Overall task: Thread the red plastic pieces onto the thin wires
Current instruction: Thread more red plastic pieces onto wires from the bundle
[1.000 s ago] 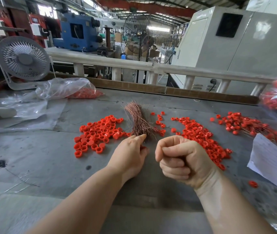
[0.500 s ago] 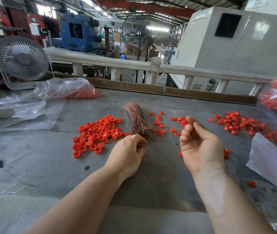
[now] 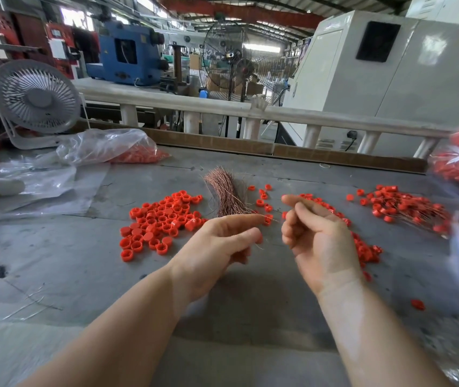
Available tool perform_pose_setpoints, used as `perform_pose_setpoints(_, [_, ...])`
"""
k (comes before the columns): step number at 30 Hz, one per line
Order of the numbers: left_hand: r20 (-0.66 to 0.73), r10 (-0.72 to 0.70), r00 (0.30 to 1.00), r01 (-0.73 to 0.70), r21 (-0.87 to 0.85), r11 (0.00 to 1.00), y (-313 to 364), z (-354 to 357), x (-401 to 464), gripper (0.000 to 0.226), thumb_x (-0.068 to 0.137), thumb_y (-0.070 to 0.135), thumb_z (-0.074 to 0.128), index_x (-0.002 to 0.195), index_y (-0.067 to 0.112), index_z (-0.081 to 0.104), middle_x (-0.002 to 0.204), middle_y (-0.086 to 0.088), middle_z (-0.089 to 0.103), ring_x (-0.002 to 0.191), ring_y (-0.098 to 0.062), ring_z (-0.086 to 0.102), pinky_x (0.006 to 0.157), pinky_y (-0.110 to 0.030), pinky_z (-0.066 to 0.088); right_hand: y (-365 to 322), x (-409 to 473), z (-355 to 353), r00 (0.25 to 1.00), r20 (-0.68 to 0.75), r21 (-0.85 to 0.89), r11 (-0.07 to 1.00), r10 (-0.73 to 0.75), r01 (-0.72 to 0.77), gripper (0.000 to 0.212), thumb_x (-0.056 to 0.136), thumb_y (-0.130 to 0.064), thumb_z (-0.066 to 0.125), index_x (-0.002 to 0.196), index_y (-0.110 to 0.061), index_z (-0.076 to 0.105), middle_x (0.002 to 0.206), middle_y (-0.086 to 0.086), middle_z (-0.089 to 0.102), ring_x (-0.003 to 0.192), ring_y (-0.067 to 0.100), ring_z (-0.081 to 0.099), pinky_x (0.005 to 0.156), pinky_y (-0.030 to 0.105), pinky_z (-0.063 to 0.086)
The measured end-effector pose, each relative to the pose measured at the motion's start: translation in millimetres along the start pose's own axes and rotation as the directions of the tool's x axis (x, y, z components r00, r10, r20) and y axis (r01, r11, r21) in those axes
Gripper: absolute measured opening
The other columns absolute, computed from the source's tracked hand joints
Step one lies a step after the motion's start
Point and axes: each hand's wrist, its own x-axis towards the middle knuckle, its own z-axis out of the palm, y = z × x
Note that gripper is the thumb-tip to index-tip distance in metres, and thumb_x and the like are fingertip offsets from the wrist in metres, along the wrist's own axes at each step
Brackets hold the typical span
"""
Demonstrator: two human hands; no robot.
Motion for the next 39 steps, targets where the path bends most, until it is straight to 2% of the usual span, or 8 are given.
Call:
perform_pose_setpoints(3, [0.119, -0.112, 0.986, 0.145, -0.32, 0.936, 4.6, -5.6, 0.3, 0.033, 0.075, 0.01, 0.058, 0.107, 0.005, 0.066, 0.069, 0.002, 0.06, 0.054, -0.005, 0.05, 0.054, -0.016, 0.047, 4.7, -4.8, 5.1, 0.997, 0.075, -0.223, 0.975, 0.03, -0.012, 0.025, 0.091, 0.002, 0.044, 0.08, -0.004, 0.066, 0.047, -0.001, 0.049, 0.037, 0.008, 0.041, 0.036, 0.017, 0.031])
perform_pose_setpoints(5, [0.154, -0.122, 0.98, 0.177, -0.417, 0.892, 6.3, -9.6, 0.6, 0.033, 0.072, 0.011, 0.058, 0.102, 0.005, 0.069, 0.069, 0.001, 0.06, 0.054, -0.005, 0.052, 0.054, -0.017, 0.049, 6.0, -6.4, 6.5, 0.997, 0.064, -0.305, 0.952, 0.035, -0.014, 0.025, 0.09, 0.002, 0.045, 0.078, -0.004, 0.066, 0.046, -0.002, 0.047, 0.036, 0.008, 0.037, 0.035, 0.016, 0.028])
perform_pose_setpoints(9, [0.152, -0.127, 0.98, 0.189, -0.524, 0.83, 7.4, -11.8, 0.6, 0.022, 0.071, 0.009, 0.057, 0.082, 0.01, 0.076, 0.067, 0.001, 0.059, 0.052, -0.006, 0.053, 0.052, -0.019, 0.05, 5.8, -4.5, 3.7, 0.999, -0.025, -0.353, 0.934, 0.048, -0.053, 0.024, 0.091, 0.001, 0.045, 0.078, -0.003, 0.065, 0.044, -0.003, 0.04, 0.036, 0.008, 0.031, 0.036, 0.016, 0.021])
perform_pose_setpoints(12, [0.139, -0.14, 0.98, 0.192, -0.509, 0.839, 6.6, -12.1, 0.1, 0.018, 0.071, 0.009, 0.058, 0.076, 0.012, 0.075, 0.066, 0.001, 0.06, 0.051, -0.006, 0.053, 0.05, -0.019, 0.05, 8.4, -1.7, 1.0, 0.993, -0.113, -0.4, 0.913, 0.039, -0.082, 0.025, 0.092, 0.0, 0.046, 0.076, -0.005, 0.065, 0.043, -0.004, 0.039, 0.034, 0.006, 0.029, 0.035, 0.015, 0.019])
perform_pose_setpoints(18, [0.071, -0.197, 0.978, 0.209, -0.415, 0.885, 4.4, -10.4, 1.2, 0.019, 0.069, 0.012, 0.06, 0.078, 0.012, 0.076, 0.065, 0.003, 0.06, 0.049, -0.004, 0.051, 0.049, -0.016, 0.05, 12.5, 3.4, -6.0, 0.972, -0.217, -0.434, 0.901, -0.089, -0.014, 0.026, 0.093, -0.002, 0.049, 0.078, -0.011, 0.068, 0.054, 0.003, 0.045, 0.032, 0.004, 0.025, 0.032, 0.013, 0.018])
perform_pose_setpoints(26, [0.04, -0.198, 0.979, 0.195, -0.442, 0.875, 3.9, -12.6, 1.9, 0.021, 0.071, 0.009, 0.058, 0.082, 0.009, 0.076, 0.064, 0.001, 0.06, 0.048, -0.005, 0.052, 0.05, -0.017, 0.051, 12.1, 7.2, -12.3, 0.933, -0.328, -0.358, 0.934, -0.146, 0.02, 0.024, 0.094, -0.006, 0.05, 0.08, -0.015, 0.067, 0.058, 0.003, 0.05, 0.032, 0.002, 0.027, 0.032, 0.015, 0.02])
perform_pose_setpoints(39, [-0.004, -0.186, 0.983, 0.167, -0.422, 0.891, 1.8, -14.7, 4.4, 0.016, 0.069, 0.012, 0.06, 0.072, 0.014, 0.076, 0.063, 0.002, 0.061, 0.047, -0.005, 0.052, 0.047, -0.018, 0.05, 10.0, 5.5, -9.6, 0.937, -0.319, -0.33, 0.944, -0.142, 0.03, 0.024, 0.095, -0.006, 0.05, 0.082, -0.017, 0.067, 0.063, 0.003, 0.054, 0.033, 0.003, 0.029, 0.034, 0.015, 0.021])
